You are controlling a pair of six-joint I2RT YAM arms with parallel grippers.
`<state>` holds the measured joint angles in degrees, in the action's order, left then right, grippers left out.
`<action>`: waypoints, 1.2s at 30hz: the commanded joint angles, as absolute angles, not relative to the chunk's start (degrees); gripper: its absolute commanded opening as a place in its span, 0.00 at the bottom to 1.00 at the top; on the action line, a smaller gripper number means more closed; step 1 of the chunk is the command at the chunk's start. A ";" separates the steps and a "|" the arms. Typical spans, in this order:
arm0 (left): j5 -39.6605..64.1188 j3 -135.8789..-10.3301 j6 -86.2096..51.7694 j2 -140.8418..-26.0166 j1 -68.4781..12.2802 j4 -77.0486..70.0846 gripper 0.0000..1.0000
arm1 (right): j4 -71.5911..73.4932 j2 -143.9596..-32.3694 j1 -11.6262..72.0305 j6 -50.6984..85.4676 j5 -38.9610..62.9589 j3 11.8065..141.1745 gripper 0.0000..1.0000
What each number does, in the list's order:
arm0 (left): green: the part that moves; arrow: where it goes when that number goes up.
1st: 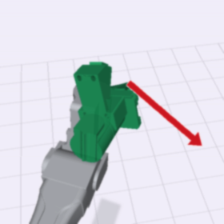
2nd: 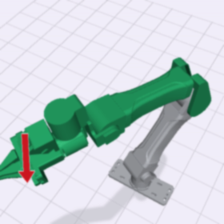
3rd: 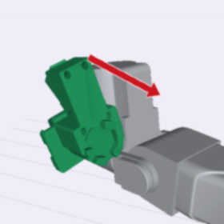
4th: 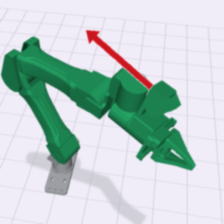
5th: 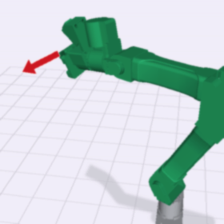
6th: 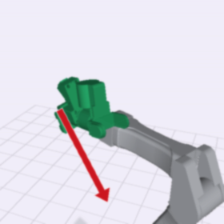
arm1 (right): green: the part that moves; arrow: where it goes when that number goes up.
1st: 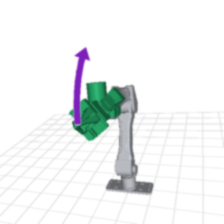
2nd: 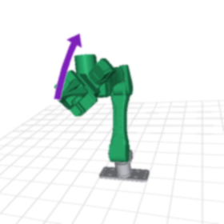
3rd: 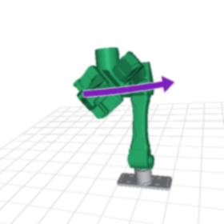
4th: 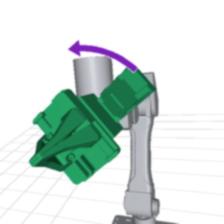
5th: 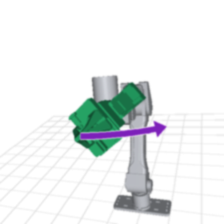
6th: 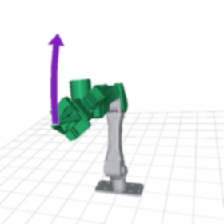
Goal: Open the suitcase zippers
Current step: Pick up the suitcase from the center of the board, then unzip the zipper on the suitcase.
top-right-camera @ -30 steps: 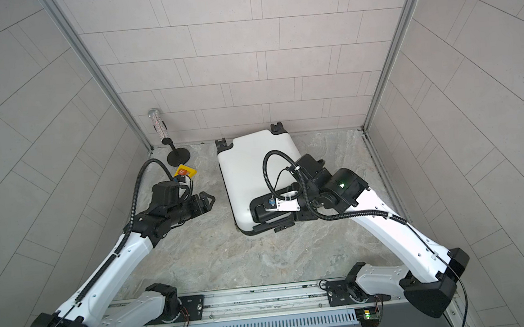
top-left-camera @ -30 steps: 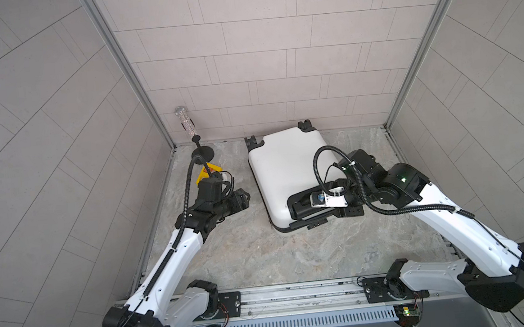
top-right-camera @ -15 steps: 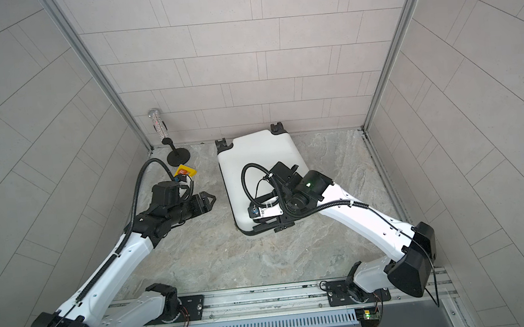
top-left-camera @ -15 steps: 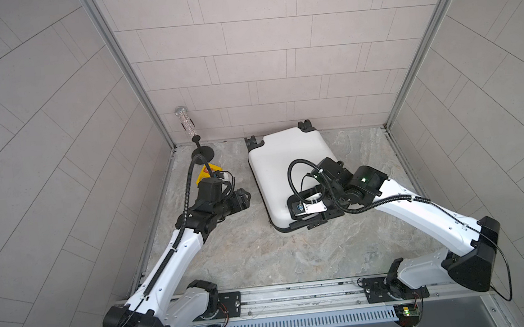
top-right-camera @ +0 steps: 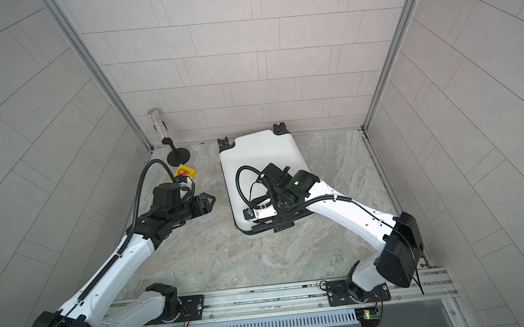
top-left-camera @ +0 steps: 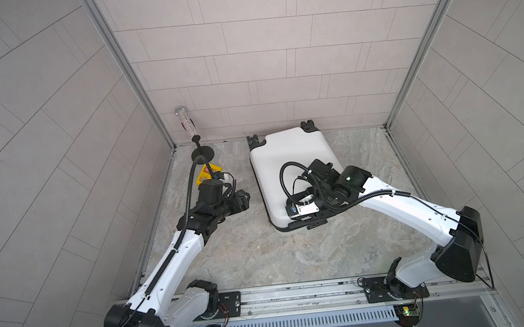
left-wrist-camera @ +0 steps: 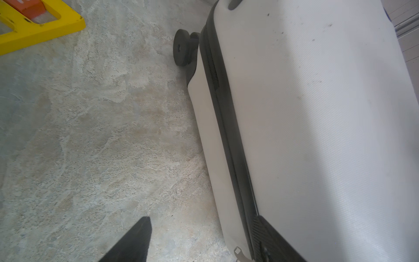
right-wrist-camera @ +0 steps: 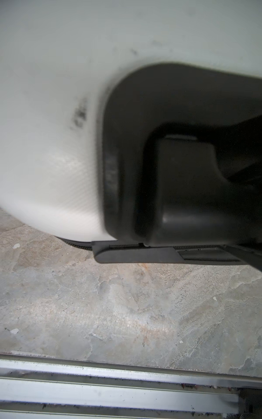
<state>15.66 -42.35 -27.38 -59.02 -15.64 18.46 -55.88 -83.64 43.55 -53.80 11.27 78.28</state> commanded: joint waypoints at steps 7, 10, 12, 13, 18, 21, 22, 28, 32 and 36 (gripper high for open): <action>18.74 -35.30 -19.39 -52.32 -15.77 3.11 0.64 | -59.77 -77.70 32.83 -62.58 23.02 88.23 0.00; 19.59 -29.75 -17.63 -49.36 -16.99 -7.67 0.60 | -65.37 -79.40 29.99 -65.06 25.24 93.87 0.00; 19.86 -25.80 -15.63 -47.87 -18.68 -16.19 0.56 | -68.74 -81.07 28.78 -67.12 25.20 96.47 0.00; 20.09 -24.08 -14.51 -47.50 -19.53 -19.40 0.54 | -69.71 -81.61 28.50 -67.84 24.85 97.01 0.00; 25.40 -17.18 -5.14 -48.58 -25.22 -31.59 0.45 | -72.23 -83.58 27.84 -69.67 24.85 99.90 0.00; 27.79 -17.14 -0.49 -50.77 -28.91 -31.97 0.41 | -72.17 -83.67 27.86 -70.27 25.05 100.55 0.00; 28.51 -17.14 0.55 -51.42 -29.92 -31.89 0.40 | -72.24 -83.75 27.79 -70.38 25.09 100.83 0.00; 32.52 -14.39 2.12 -56.48 -33.85 -38.97 0.37 | -71.98 -83.34 27.86 -70.97 25.29 101.02 0.00; 33.16 -14.58 3.15 -59.40 -35.68 -40.23 0.35 | -71.89 -82.99 27.91 -71.36 25.31 100.97 0.00; 31.00 -14.33 4.05 -62.69 -37.63 -43.69 0.35 | -71.72 -82.62 27.94 -71.37 25.71 100.74 0.00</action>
